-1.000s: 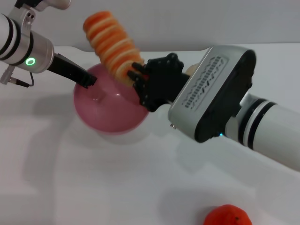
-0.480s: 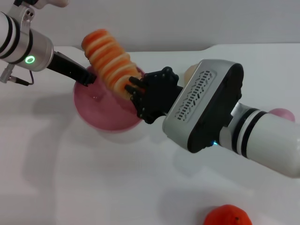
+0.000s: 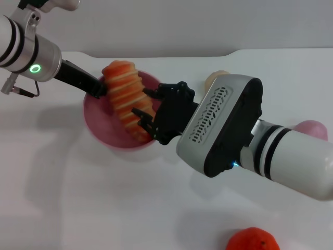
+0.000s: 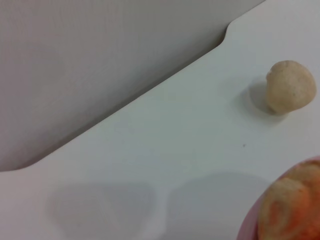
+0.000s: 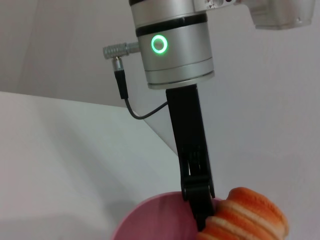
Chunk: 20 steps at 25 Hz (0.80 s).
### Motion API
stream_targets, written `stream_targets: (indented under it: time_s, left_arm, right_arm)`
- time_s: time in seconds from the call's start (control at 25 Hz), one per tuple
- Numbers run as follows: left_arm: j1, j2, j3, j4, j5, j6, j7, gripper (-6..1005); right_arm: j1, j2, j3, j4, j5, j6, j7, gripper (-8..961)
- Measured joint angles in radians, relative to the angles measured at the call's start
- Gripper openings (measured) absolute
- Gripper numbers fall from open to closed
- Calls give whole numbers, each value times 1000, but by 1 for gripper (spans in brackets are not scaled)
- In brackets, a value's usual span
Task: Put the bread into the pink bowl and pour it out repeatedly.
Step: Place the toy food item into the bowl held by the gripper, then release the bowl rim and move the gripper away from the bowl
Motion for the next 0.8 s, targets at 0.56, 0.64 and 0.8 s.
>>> stream_targets:
  time_s: [0.56, 0.64, 0.8]
  left_arm:
    - [10, -2, 3, -2, 0, -7, 8, 42]
    - [11, -2, 3, -3, -1, -7, 8, 42]
    - [19, -2, 4, -4, -10, -10, 11, 42]
  right_arm:
    - [-22, 2, 3, -5, 21, 210, -6, 443]
    - [-28, 1, 11, -4, 73, 281, -5, 444]
    - [-44, -2, 56, -19, 185, 356, 3, 444]
